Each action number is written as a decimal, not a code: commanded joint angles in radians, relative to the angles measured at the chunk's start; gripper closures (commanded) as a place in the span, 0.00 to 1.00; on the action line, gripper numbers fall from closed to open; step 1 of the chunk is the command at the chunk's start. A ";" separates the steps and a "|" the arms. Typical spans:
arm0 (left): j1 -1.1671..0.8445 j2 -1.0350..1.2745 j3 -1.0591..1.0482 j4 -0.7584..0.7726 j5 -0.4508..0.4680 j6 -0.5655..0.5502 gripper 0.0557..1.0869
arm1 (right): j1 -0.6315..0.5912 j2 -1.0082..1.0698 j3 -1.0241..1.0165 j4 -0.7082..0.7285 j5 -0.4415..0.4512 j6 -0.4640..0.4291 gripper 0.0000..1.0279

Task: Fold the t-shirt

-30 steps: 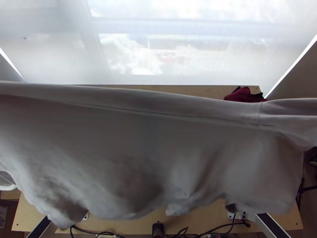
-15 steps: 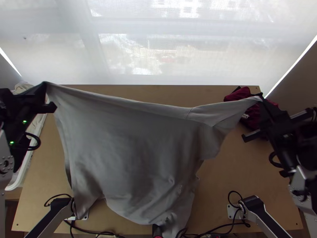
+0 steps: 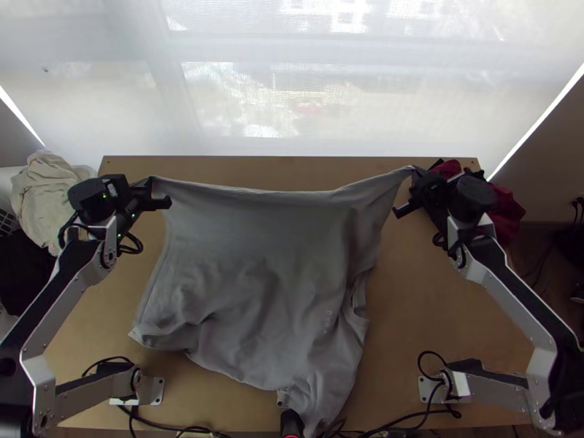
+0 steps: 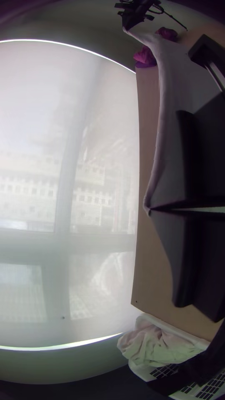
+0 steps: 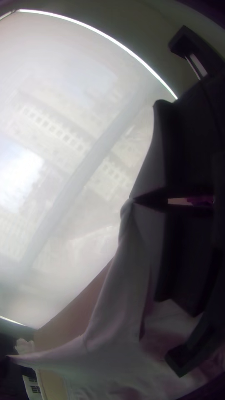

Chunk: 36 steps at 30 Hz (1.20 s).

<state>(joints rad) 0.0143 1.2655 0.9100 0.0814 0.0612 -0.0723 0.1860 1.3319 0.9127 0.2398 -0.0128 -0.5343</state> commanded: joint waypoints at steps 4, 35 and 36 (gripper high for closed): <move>0.012 0.339 0.127 0.178 -0.063 0.017 0.97 | -0.010 0.354 0.256 0.036 -0.004 -0.001 0.97; 0.056 0.880 0.560 0.328 -0.224 0.054 0.97 | 0.069 0.961 0.861 0.046 0.019 0.019 0.97; 0.058 0.900 0.587 0.328 -0.230 0.054 0.97 | 0.069 0.978 0.884 0.049 0.028 0.025 0.97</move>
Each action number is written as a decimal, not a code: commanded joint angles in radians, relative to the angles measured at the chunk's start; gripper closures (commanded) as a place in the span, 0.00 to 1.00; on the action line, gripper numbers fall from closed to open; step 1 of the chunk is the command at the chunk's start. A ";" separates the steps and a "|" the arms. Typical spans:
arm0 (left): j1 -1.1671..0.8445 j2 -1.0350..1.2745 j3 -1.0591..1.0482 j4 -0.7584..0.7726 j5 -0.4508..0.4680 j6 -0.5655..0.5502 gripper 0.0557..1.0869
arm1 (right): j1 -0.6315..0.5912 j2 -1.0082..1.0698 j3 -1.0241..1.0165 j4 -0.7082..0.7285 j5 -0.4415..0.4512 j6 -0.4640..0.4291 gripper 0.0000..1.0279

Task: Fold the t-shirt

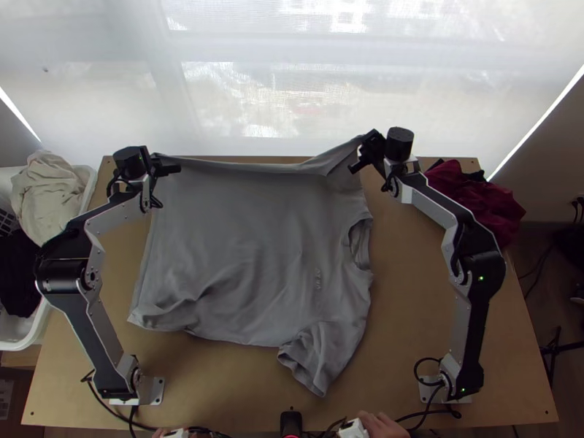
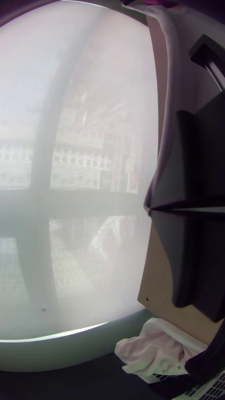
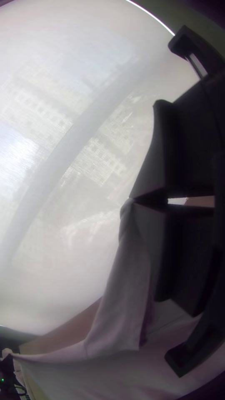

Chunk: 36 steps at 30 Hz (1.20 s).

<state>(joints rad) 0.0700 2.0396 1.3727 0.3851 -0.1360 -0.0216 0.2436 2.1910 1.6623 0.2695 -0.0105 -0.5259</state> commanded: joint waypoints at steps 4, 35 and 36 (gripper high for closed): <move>0.013 0.180 0.213 0.021 -0.039 0.008 0.97 | 0.010 0.162 0.202 0.020 0.053 0.035 0.97; 0.002 -0.240 -0.236 0.012 -0.011 -0.028 0.97 | 0.079 -0.366 -0.483 0.050 0.060 0.178 0.97; 0.002 -0.256 -0.251 0.012 -0.010 -0.031 0.97 | 0.080 -0.389 -0.504 0.050 0.060 0.188 0.97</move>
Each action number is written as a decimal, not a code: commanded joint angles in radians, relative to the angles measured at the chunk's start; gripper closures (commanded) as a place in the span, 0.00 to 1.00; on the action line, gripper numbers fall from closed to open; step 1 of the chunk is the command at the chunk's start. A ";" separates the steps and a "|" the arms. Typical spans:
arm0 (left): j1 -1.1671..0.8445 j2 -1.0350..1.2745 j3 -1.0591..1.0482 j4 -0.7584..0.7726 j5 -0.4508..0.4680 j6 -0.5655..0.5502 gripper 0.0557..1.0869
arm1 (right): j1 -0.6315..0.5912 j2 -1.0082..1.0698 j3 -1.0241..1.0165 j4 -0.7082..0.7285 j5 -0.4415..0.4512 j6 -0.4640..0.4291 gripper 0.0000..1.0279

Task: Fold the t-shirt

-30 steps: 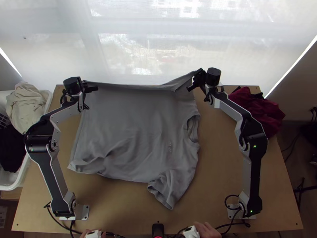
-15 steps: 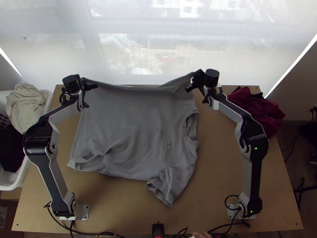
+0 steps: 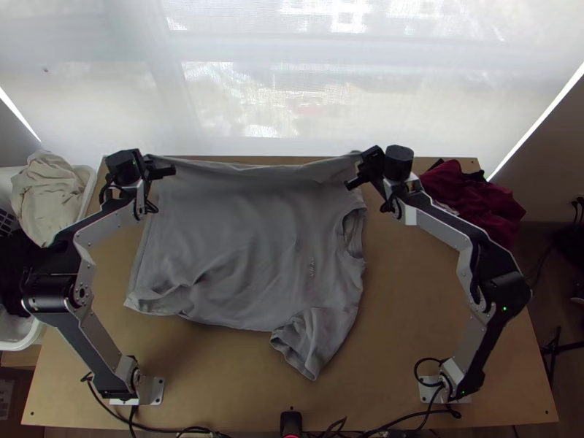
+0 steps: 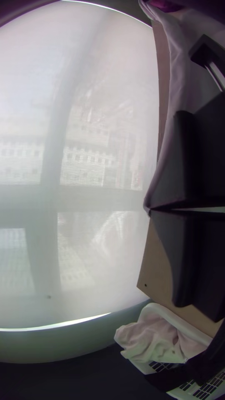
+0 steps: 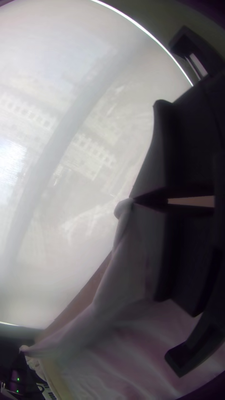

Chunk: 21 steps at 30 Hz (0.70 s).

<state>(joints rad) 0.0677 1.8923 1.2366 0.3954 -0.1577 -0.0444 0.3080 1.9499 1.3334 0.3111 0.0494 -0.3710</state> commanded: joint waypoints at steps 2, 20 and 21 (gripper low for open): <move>0.004 -0.144 -0.147 0.000 0.018 -0.015 0.97 | 0.023 -0.194 -0.218 0.008 0.000 0.038 0.97; 0.015 -0.415 -0.411 -0.026 0.021 -0.017 0.97 | 0.082 -0.522 -0.508 -0.015 0.000 0.063 0.97; 0.017 -0.421 -0.420 -0.029 0.021 -0.017 0.97 | 0.083 -0.534 -0.522 -0.018 0.000 0.066 0.97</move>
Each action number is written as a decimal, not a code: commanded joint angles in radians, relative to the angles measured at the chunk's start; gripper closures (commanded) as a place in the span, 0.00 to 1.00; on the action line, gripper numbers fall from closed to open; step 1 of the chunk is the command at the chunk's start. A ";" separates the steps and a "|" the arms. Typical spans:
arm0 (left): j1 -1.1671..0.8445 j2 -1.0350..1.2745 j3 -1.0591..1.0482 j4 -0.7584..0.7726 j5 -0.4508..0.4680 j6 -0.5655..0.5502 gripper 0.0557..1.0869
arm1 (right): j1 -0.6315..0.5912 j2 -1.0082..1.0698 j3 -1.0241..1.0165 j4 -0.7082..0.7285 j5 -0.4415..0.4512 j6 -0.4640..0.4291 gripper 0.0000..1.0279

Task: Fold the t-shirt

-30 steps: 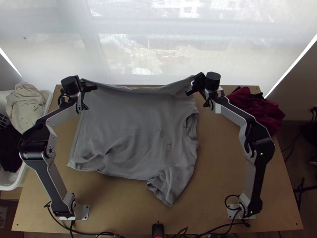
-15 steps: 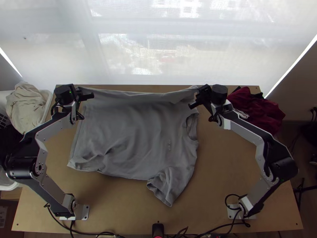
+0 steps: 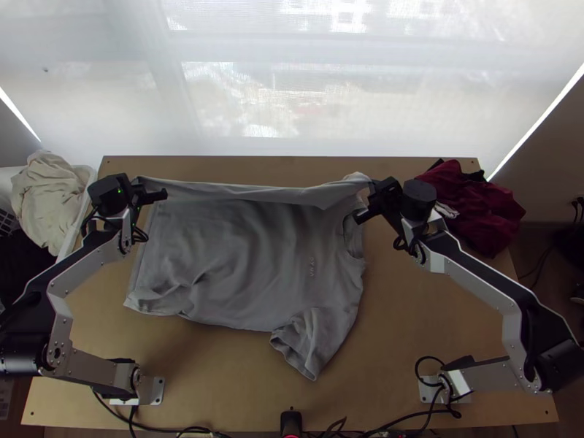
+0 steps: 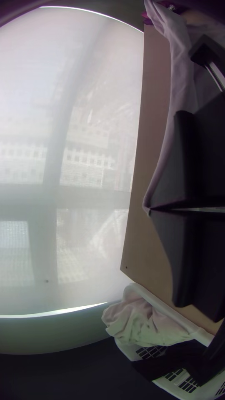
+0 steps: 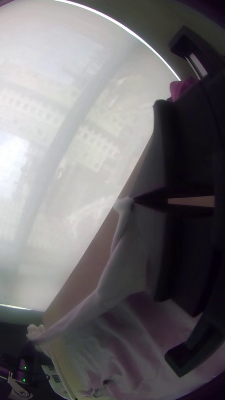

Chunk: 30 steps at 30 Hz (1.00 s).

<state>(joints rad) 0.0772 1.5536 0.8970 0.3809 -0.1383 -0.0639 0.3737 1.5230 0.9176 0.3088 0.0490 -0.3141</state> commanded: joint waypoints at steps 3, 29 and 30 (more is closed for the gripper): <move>0.013 -0.098 -0.102 -0.017 0.002 0.006 0.97 | 0.030 -0.142 -0.148 -0.033 0.000 0.030 0.97; -0.002 -0.144 -0.279 -0.051 0.028 0.013 0.97 | 0.090 -0.277 -0.359 -0.103 -0.001 0.078 0.97; -0.004 -0.141 -0.288 -0.051 0.029 0.013 0.97 | 0.090 -0.274 -0.367 -0.103 -0.001 0.076 0.97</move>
<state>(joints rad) 0.0826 1.4063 0.6540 0.3344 -0.1165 -0.0547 0.4484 1.2572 0.6067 0.2043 0.0483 -0.2401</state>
